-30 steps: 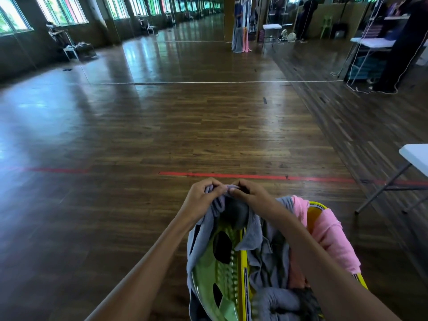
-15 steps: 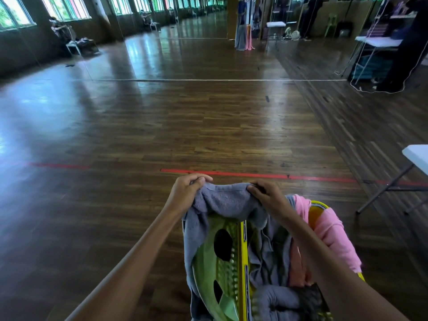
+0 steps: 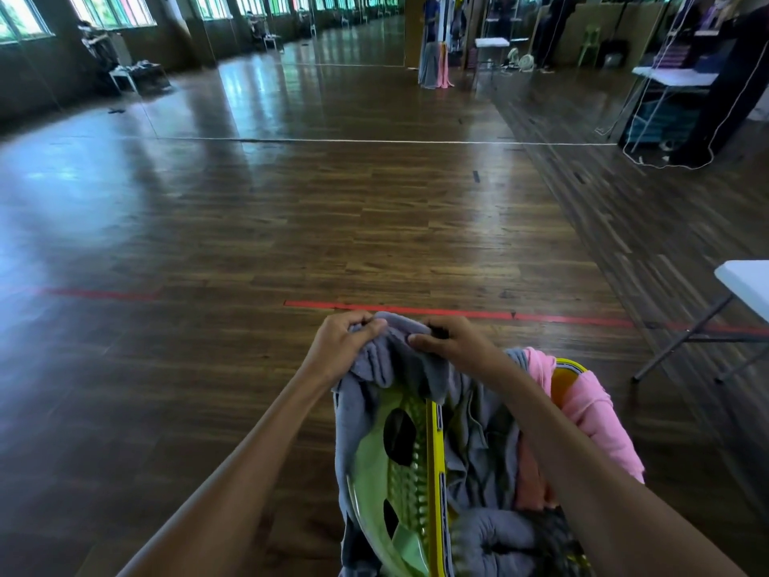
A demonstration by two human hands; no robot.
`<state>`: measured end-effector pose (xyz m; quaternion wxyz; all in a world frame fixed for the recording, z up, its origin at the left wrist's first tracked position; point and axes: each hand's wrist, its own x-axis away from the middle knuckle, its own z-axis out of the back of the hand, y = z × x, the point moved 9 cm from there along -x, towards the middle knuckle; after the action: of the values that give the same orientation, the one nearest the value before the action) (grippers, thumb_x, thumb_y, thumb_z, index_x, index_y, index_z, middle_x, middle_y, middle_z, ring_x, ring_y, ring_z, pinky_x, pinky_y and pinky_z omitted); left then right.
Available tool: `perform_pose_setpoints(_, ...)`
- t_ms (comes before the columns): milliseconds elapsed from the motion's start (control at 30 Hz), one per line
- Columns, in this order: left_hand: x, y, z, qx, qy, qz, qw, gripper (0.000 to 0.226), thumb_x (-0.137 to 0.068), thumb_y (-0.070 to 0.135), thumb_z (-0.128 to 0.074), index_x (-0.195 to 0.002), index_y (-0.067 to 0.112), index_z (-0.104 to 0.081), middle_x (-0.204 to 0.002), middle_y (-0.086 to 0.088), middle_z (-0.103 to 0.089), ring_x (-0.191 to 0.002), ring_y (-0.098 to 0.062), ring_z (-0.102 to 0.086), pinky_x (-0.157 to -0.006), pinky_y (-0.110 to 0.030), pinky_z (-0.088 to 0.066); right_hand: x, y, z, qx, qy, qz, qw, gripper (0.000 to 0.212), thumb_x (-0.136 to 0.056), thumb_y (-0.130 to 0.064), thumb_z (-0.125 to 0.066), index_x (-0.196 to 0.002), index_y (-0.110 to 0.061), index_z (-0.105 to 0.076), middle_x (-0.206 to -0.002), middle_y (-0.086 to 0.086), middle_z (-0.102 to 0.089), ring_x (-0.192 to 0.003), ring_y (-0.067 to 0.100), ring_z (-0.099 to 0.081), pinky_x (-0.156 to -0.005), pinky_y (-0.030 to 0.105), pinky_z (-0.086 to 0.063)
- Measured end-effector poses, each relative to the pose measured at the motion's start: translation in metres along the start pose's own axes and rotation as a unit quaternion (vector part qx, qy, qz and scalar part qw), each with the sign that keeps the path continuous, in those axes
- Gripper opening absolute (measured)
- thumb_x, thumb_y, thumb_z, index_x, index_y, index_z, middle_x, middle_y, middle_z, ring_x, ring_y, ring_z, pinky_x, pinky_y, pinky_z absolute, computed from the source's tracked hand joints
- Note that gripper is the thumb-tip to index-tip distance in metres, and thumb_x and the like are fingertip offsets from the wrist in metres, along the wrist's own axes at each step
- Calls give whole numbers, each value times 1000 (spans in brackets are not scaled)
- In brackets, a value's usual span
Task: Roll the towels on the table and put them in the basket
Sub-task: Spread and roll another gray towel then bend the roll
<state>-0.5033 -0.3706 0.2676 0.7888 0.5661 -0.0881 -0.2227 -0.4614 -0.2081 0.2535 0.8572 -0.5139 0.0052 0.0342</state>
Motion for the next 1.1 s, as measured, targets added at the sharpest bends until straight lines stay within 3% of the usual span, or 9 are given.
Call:
perform_pose_setpoints(100,9,-5,41,0,67,4,998,30,-86,33,-62,-86,4,-68,-83,-19,-68,-74,-13,-61,-76,-45,-52,-8,5,-7,23,15,-5,1000,31,-90,-22,-67,-62,-20,-53,-56,-10,-43,-54,5,-39,-55,29,-32)
perform_pose_setpoints(200,26,-11,82,-13,123,19,992,24,-88,27,-66,-85,3,-69,-81,-19,-68,-74,-13,-60,-74,-42,-52,-16,-13,-21,24,18,5,1000,31,-90,-24,-66,-62,-16,-57,-50,-11,-47,-51,5,-43,-55,29,-35)
perform_pose_setpoints(333,64,-6,126,-28,193,31,980,15,-92,17,-64,-81,7,-68,-68,6,-65,-66,-2,-58,-64,-22,-49,-27,-68,-50,21,-2,53,998,37,-93,-16,-63,-58,-28,-54,-41,-13,-49,-41,1,-42,-48,21,-33)
perform_pose_setpoints(433,102,5,154,-28,255,41,966,16,-92,15,-63,-80,5,-68,-65,9,-63,-61,2,-57,-59,-14,-46,-28,-100,-74,2,-33,87,996,34,-92,-17,-63,-60,-29,-60,-43,-11,-52,-45,3,-45,-50,23,-37)
perform_pose_setpoints(567,165,17,176,-52,322,58,944,19,-92,17,-63,-80,4,-68,-70,1,-63,-66,-6,-58,-63,-21,-48,-9,-128,-112,-41,-94,117,988,18,-90,-19,-65,-76,-9,-70,-55,-1,-56,-53,12,-50,-57,34,-42)
perform_pose_setpoints(767,254,25,140,-61,365,90,925,27,-91,20,-64,-77,-2,-62,-69,-7,-57,-69,-15,-55,-67,-31,-45,65,-137,-126,-100,-159,151,971,21,-91,-10,-64,-74,-21,-68,-53,1,-56,-48,15,-50,-50,24,-43)
perform_pose_setpoints(900,288,35,93,-54,352,108,928,30,-89,25,-64,-76,-2,-62,-70,-8,-57,-69,-15,-54,-68,-32,-45,120,-118,-110,-124,-168,131,969,10,-92,-11,-63,-86,-10,-71,-58,9,-55,-49,18,-49,-48,25,-41)
perform_pose_setpoints(1033,304,62,40,-43,326,99,939,27,-92,22,-63,-71,4,-61,-67,-3,-56,-68,-12,-53,-69,-29,-45,175,-99,-72,-145,-142,128,971,14,-93,-10,-61,-83,-10,-69,-56,12,-49,-46,19,-44,-45,26,-36)
perform_pose_setpoints(1100,305,77,11,-35,304,88,948,25,-91,21,-64,-71,7,-64,-68,-1,-58,-69,-11,-54,-70,-30,-46,200,-84,-50,-142,-112,117,977,16,-94,-10,-60,-83,0,-67,-54,10,-46,-44,17,-41,-44,26,-33)
